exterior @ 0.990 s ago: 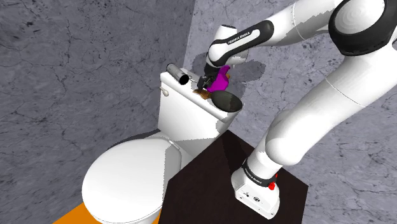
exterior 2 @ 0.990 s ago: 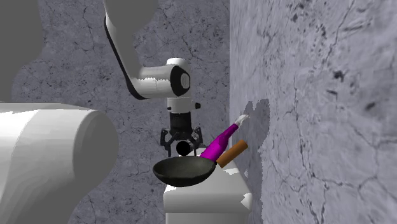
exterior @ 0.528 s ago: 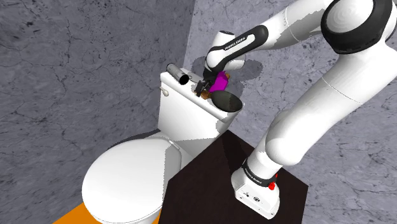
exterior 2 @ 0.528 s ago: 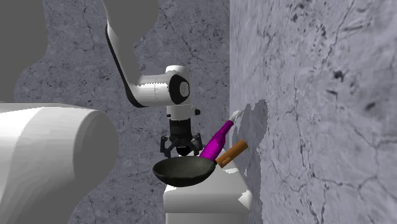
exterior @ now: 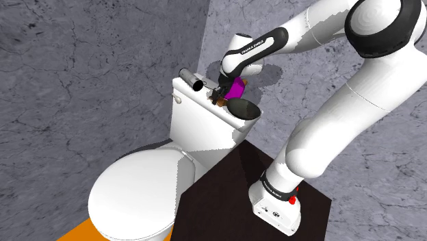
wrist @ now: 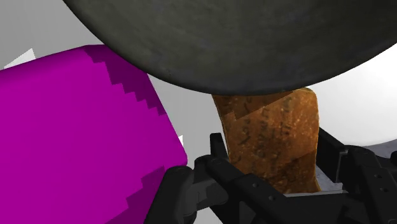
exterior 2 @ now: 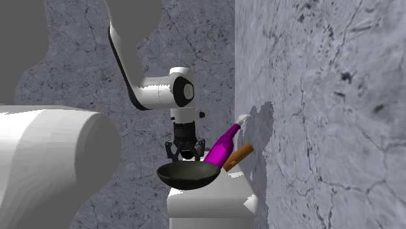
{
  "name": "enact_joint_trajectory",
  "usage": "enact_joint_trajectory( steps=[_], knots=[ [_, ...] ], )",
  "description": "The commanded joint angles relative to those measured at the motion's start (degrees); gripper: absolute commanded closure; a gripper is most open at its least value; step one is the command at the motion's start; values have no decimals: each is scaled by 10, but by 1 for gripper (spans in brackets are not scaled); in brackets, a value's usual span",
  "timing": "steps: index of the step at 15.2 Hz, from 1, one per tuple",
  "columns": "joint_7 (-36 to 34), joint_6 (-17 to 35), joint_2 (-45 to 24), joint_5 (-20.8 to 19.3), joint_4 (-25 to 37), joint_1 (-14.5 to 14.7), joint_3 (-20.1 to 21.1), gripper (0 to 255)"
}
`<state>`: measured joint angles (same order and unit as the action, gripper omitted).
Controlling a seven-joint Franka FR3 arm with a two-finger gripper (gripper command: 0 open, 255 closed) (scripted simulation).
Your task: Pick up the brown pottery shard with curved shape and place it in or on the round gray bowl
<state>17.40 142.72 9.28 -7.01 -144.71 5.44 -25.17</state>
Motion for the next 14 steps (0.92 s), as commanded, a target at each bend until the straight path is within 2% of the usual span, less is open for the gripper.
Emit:
enact_joint_trajectory(
  steps=[1,6,14],
  knots=[
    [0,0,0,0,0,0,0,255],
    [0,0,0,0,0,0,0,255],
    [-13,-71,46,-16,27,-5,10,255]
  ],
)
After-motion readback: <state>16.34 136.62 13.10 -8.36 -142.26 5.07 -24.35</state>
